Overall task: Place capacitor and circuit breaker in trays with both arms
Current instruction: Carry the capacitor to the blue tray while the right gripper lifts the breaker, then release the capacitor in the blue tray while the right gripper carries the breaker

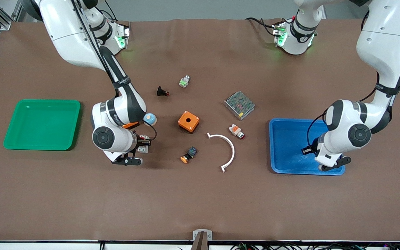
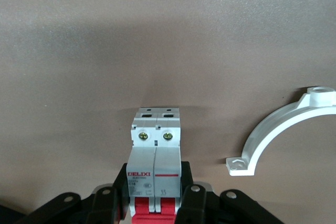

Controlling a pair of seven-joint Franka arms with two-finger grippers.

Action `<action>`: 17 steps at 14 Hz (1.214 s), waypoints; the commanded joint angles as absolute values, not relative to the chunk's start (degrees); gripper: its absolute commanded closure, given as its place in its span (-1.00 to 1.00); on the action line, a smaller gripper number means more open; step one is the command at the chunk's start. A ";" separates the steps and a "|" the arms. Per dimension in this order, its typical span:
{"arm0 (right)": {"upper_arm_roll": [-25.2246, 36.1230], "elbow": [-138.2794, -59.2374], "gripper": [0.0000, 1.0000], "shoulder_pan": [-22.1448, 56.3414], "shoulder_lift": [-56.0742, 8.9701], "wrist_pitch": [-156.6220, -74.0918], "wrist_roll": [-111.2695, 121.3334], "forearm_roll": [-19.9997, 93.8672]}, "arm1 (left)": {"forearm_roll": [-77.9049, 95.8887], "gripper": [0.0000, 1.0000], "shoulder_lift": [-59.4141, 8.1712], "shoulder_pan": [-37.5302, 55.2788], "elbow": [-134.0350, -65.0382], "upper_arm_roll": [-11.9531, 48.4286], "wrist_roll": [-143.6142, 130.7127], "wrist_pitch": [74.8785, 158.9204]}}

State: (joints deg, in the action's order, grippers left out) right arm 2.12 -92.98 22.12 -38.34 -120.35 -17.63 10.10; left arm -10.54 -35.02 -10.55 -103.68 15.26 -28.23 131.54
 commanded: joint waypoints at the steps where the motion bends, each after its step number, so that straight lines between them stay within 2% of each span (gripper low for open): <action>1: 2.28 -92.38 0.55 21.80 -36.05 -115.43 -17.93 11.16 | -11.69 -0.37 -35.16 -10.90 -102.92 16.00 -28.04 131.57; 2: 2.46 -91.15 0.55 21.10 -34.03 -111.05 -17.84 11.16 | -11.60 -0.99 -34.72 -10.81 -102.92 16.00 -28.12 131.49; 5: 2.64 -87.46 0.55 16.02 -28.23 -98.22 -17.23 10.90 | -11.69 -1.00 -29.99 -10.72 -102.83 16.08 -24.98 130.96; 7: 2.72 -87.19 0.54 10.23 -24.89 -93.01 -15.57 9.59 | -11.52 -1.00 -25.34 -10.81 -102.14 16.26 -19.98 130.17; 9: 2.72 -87.27 0.53 4.42 -23.47 -89.49 -10.05 5.73 | -11.08 -1.00 -21.46 -10.81 -98.90 16.43 -18.28 125.36; 13: 2.72 -88.68 0.53 -6.74 -22.67 -89.82 3.92 0.10 | -10.81 -1.00 -15.40 -10.72 -89.23 18.02 -13.12 109.37; 15: 2.72 -88.86 0.53 -11.76 -23.29 -91.66 11.13 -0.96 | -10.11 -1.00 -12.32 -10.64 -87.98 18.19 -8.19 102.61; 17: 2.81 -92.44 0.53 -15.19 -23.38 -97.87 14.75 -2.36 | -7.83 -1.00 -9.50 -10.81 -86.93 18.11 -7.56 98.72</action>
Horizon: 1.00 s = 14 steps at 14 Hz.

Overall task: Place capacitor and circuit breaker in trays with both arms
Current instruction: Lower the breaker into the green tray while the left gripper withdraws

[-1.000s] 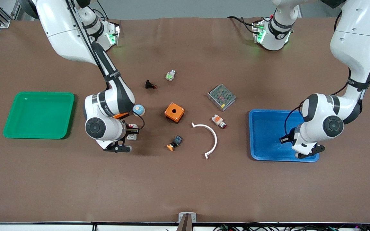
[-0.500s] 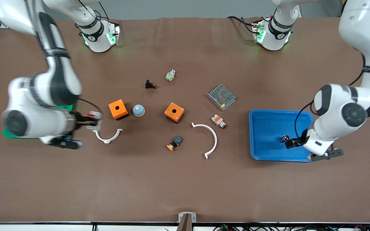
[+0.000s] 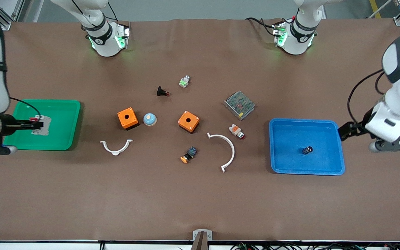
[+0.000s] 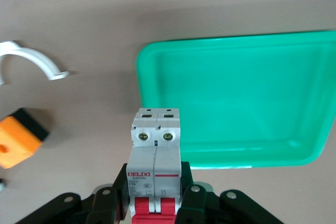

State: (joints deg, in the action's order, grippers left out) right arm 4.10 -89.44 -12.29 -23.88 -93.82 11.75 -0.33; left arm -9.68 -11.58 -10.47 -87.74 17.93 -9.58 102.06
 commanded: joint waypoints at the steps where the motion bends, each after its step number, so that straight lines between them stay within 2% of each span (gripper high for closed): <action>1: 2.81 -94.90 0.53 -16.68 -23.38 -101.91 16.59 -2.98 | -7.21 -1.00 -8.62 -10.81 -86.14 17.76 -7.04 96.79; 3: 2.72 -99.56 0.53 -19.94 -23.29 -107.81 20.28 -2.99 | -5.72 -1.00 -5.64 -10.11 -86.13 16.62 -5.81 94.75; 6: 2.81 -107.55 0.53 -21.88 -22.68 -118.97 23.10 -2.99 | -3.53 -1.00 -2.82 -6.07 -86.92 11.44 -5.63 90.11; 7: 2.81 -109.41 0.53 -22.41 -22.68 -121.53 24.42 -2.99 | -1.51 -1.00 -1.33 -4.93 -88.40 10.47 -5.80 89.57; 9: 2.73 -111.87 0.53 -23.55 -22.68 -123.83 25.92 -2.99 | -1.14 -1.00 0.17 1.55 -89.03 3.73 -5.89 89.21; 10: 2.72 -113.36 0.53 -23.99 -22.68 -125.32 25.93 -2.99 | -1.06 -1.00 0.52 2.54 -89.03 2.47 -5.89 88.86; 14: 2.72 -117.24 0.48 -24.78 -22.85 -132.36 25.93 -2.99 | -0.97 -1.00 2.10 2.37 -89.82 2.46 -5.89 87.80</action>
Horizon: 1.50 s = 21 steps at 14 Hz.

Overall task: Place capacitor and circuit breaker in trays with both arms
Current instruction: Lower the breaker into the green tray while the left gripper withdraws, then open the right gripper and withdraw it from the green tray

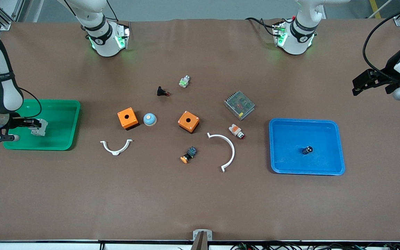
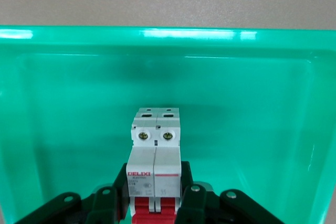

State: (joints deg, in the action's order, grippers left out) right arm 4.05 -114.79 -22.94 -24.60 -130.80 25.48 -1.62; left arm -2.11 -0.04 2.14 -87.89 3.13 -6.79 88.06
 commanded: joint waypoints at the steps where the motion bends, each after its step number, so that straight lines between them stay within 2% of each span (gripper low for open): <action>1: 2.72 -117.51 0.47 -24.87 -22.85 -132.36 25.93 -2.90 | -0.97 -1.00 2.20 2.29 -89.82 2.55 -5.89 87.80; 2: 2.72 -117.68 0.42 -24.96 -22.85 -132.36 25.93 -2.90 | -0.97 -1.00 2.20 2.29 -89.82 2.64 -5.89 87.72; 3: 2.72 -117.60 -0.15 -24.87 -22.76 -132.02 25.93 -2.90 | -0.97 -1.00 2.28 2.29 -89.91 2.72 -5.89 87.63; 4: 2.72 -117.42 -0.99 -24.79 -22.24 -131.40 25.84 -2.90 | -0.97 -1.00 2.63 2.46 -90.17 2.81 -5.89 87.63; 7: 2.29 -115.50 -1.00 -22.86 -17.33 -122.56 25.49 -2.81 | -0.97 -1.00 3.86 2.11 -92.01 4.48 -7.12 87.98; 11: 2.02 -108.29 -0.98 -15.93 -13.46 -108.40 12.88 -2.20 | -0.79 -1.00 6.06 2.11 -95.70 4.57 -7.21 90.25; 14: 2.11 -107.93 -0.97 -7.94 -6.53 -102.59 1.09 -1.85 | -0.70 -1.00 9.31 2.37 -100.89 4.66 -7.21 93.34; 18: 2.02 -106.62 -0.99 -2.20 -0.62 -97.92 -3.08 -1.67 | -0.62 -1.00 9.23 2.63 -98.88 4.75 -6.07 91.15; 21: 2.20 -99.60 -0.99 -2.02 -0.70 -92.57 -2.73 0.96 | 1.75 -1.00 8.97 2.55 -95.46 4.57 -5.80 87.19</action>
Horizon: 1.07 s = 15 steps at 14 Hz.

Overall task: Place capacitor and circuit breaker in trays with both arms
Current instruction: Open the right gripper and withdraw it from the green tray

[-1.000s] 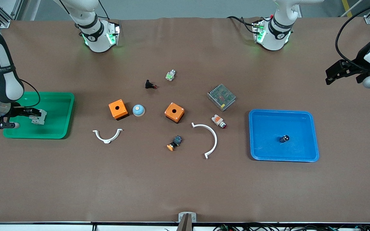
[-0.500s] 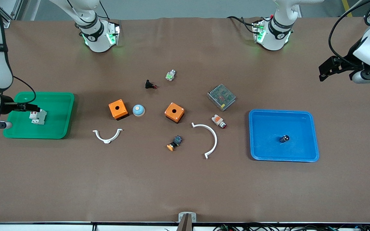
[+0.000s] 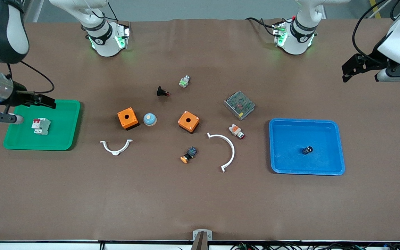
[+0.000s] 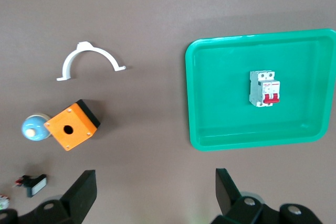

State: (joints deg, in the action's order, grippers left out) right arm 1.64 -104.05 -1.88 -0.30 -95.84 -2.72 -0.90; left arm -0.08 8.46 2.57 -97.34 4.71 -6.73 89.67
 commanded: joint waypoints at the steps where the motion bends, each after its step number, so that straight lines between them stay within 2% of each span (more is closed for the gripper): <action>1: 2.20 -97.41 -0.99 -2.02 -0.79 -91.16 -2.81 1.05 | 1.58 -1.00 8.36 2.64 -94.14 4.57 -6.24 86.84; 7: 2.37 -86.15 -1.00 -2.37 -1.58 -87.28 -2.28 0.97 | 1.05 -1.00 6.24 2.64 -92.12 4.57 -6.24 85.96; 15: 2.37 -82.71 -1.00 -2.20 -1.67 -87.98 -2.37 1.05 | 0.70 -1.00 6.06 2.81 -91.93 4.57 -6.24 84.29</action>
